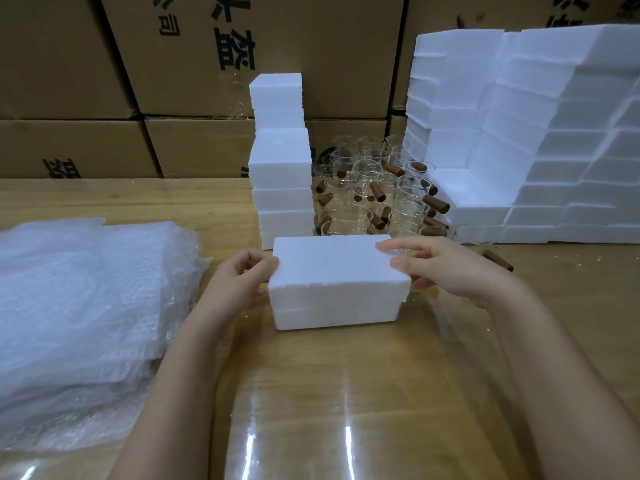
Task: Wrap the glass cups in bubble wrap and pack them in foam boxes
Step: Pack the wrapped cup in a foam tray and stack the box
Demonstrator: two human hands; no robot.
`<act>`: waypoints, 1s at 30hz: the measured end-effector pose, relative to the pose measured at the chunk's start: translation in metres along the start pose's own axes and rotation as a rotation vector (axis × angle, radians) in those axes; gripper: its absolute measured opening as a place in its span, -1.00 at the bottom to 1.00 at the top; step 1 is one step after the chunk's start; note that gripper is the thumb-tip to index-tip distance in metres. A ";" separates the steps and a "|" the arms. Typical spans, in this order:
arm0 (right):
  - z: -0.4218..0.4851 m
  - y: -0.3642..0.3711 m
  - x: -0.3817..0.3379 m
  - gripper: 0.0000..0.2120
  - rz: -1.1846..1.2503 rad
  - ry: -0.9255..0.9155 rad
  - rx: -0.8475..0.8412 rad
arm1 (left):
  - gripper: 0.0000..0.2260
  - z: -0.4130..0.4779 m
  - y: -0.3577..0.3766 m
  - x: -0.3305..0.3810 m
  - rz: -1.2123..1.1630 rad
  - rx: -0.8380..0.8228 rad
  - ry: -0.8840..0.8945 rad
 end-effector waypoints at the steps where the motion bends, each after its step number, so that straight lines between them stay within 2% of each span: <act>1: 0.000 0.000 0.000 -0.77 -0.004 -0.002 0.000 | -0.91 0.000 0.000 0.000 0.002 -0.007 -0.001; 12: 0.000 0.001 0.000 -0.76 -0.041 -0.015 0.001 | -0.89 -0.002 0.001 -0.001 -0.061 -0.046 -0.036; 19: 0.003 0.004 0.006 -0.66 0.105 0.061 0.011 | -0.81 0.000 0.002 -0.004 -0.112 -0.061 -0.126; 23: 0.002 0.004 0.007 -0.71 0.164 0.062 0.004 | -0.72 -0.003 0.004 -0.004 -0.121 -0.168 -0.206; 27: 0.001 0.004 0.006 -0.75 0.189 0.064 0.018 | -0.64 -0.003 0.005 -0.004 -0.098 -0.160 -0.239; 30: 0.000 0.005 0.008 -0.68 0.207 0.105 -0.004 | -0.64 -0.003 0.006 -0.005 -0.101 -0.142 -0.252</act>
Point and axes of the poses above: each hand's wrist, its own z-axis towards the middle knuckle, its own y-axis out of the palm, x = y × z, the point moved 5 cm from there along z, towards the middle knuckle, and after that the axes turned 10 degrees about z, right-handed, at the moved point
